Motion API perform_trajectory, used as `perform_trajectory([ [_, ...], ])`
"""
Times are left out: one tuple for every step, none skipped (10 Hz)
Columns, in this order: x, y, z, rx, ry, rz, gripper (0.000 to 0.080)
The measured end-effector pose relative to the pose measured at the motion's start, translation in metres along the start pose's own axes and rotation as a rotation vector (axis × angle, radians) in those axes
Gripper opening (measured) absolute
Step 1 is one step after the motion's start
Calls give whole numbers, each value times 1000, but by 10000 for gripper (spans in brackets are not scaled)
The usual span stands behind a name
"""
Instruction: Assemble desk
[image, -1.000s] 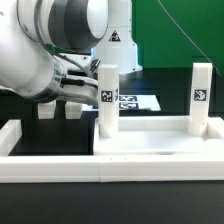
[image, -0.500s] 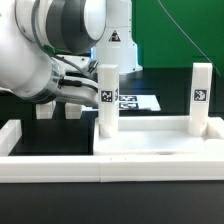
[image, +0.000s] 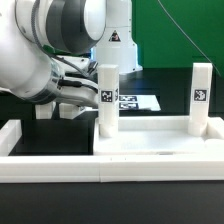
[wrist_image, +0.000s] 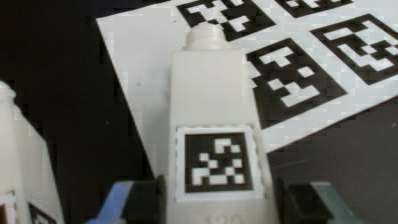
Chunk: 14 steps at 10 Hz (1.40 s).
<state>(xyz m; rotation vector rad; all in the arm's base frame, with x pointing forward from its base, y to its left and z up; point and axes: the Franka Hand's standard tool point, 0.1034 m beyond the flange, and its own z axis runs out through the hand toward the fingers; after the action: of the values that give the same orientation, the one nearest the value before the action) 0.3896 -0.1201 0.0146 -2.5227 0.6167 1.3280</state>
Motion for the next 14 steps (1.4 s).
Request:
perform_trajectory([
  [0,0,0,1,0,0,285],
  [0,1,0,2,0,-1,285],
  [1,2,-2,5,3,-10,285],
  [-1,3,-7,7,5,-34,285],
  [-5,4,-18,12,7,-64,285],
  [-11,3,-31,15,5,-96,287],
  [-20,2,-44,20,-1,-112,287],
  [-32,-1,-61,22,-16,-124,287],
  [-35,-6,-74,20,-9,-136,287],
  [-32,-8,-76,15,3,-144,287],
  [-32,-7,-76,16,8,-143,287],
  [-28,-7,-78,13,36,-145,287],
  [-27,-7,-79,13,43,-150,287],
  [-23,-7,-90,7,97,-172,287],
])
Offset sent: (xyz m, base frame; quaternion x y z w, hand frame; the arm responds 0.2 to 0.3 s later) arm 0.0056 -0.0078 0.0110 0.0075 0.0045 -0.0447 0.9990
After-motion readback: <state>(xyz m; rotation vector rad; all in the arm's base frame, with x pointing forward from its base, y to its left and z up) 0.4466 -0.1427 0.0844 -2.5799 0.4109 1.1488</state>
